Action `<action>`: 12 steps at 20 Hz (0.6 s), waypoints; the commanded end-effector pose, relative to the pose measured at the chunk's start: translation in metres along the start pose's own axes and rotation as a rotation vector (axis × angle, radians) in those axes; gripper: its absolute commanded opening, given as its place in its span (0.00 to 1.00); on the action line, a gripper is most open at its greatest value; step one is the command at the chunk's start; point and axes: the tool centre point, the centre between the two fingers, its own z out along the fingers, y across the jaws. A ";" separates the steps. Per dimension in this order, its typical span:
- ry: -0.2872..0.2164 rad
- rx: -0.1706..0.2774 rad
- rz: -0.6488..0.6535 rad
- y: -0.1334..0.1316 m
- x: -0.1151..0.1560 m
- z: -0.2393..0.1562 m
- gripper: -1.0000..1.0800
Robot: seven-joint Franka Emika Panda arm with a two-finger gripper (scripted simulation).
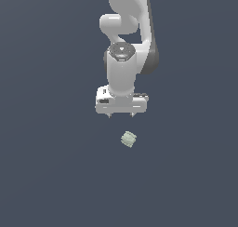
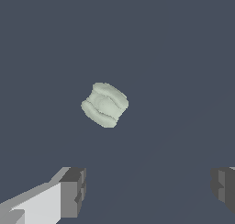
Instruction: Pick up the object and move it to a goal position.
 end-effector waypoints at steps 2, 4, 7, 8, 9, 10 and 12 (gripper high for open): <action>0.000 0.000 0.000 0.000 0.000 0.000 0.96; -0.004 0.000 -0.002 -0.004 0.000 0.001 0.96; -0.014 -0.001 -0.011 -0.016 0.000 0.004 0.96; -0.017 -0.001 -0.015 -0.019 0.000 0.004 0.96; -0.019 -0.001 -0.019 -0.022 -0.001 0.005 0.96; -0.021 -0.001 -0.023 -0.024 -0.001 0.005 0.96; -0.023 -0.002 -0.029 -0.025 -0.001 0.005 0.96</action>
